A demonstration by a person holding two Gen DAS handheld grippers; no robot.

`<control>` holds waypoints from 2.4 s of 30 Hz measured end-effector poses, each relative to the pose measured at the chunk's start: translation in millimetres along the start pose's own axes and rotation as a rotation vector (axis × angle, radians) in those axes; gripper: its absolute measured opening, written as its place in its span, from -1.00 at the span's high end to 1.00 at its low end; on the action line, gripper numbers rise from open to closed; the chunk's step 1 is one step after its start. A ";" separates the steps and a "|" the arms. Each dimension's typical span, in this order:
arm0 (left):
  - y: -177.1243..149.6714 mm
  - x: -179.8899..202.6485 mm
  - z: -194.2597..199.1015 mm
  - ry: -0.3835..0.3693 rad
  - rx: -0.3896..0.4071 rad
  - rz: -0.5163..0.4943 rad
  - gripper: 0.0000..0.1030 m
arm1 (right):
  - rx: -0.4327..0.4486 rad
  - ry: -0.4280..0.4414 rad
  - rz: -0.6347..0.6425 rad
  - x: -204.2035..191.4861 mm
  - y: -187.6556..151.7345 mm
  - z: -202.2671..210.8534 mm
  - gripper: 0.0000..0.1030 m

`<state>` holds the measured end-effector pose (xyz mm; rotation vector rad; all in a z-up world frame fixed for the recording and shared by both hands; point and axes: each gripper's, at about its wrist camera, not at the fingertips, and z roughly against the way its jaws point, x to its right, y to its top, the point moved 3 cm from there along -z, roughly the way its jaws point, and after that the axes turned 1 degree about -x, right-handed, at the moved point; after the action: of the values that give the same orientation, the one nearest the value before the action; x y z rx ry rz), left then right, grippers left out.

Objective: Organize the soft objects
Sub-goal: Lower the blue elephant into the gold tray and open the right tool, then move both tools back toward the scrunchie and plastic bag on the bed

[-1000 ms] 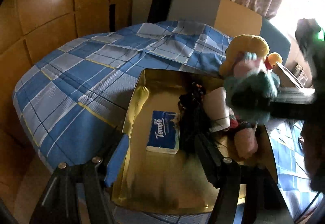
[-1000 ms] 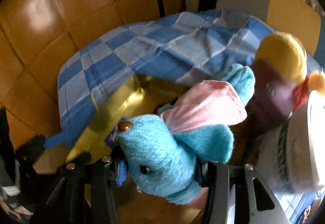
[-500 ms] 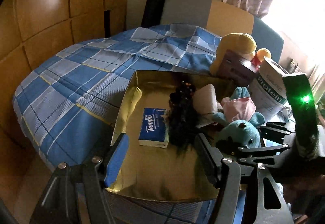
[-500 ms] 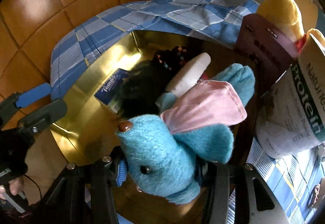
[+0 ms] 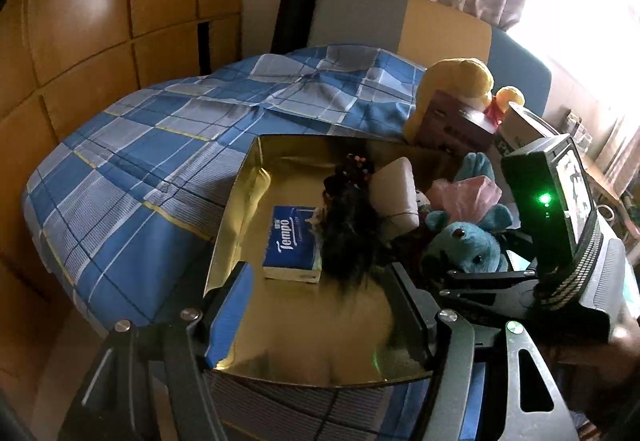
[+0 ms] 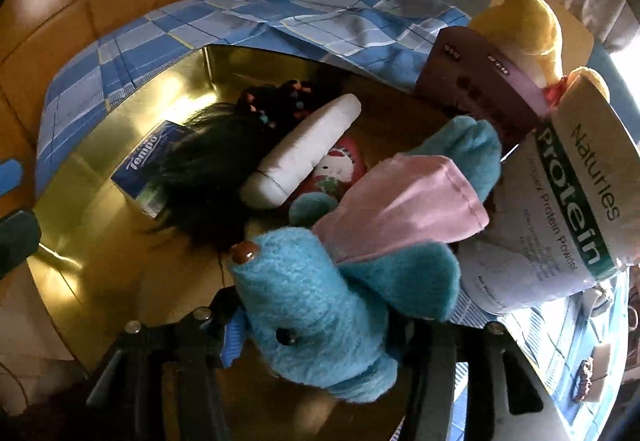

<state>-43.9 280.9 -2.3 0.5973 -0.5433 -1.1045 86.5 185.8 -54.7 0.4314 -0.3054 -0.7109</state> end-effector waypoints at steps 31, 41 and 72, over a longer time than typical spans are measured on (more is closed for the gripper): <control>-9.7 12.4 6.0 -0.017 -0.002 -0.021 -0.47 | 0.176 0.070 -0.111 12.2 -4.3 68.9 -0.33; -12.9 28.2 6.7 -0.049 -0.008 -0.066 -0.47 | 0.287 0.066 -0.233 57.8 -27.5 117.8 -0.33; -22.7 173.1 13.7 -0.276 -0.037 -0.379 -0.47 | 0.014 -0.227 -1.468 390.2 -335.0 124.8 -0.33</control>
<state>-6.7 110.3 10.7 0.5300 -0.6619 -1.5675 128.6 -341.7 -58.5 0.5590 -0.1624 -2.2014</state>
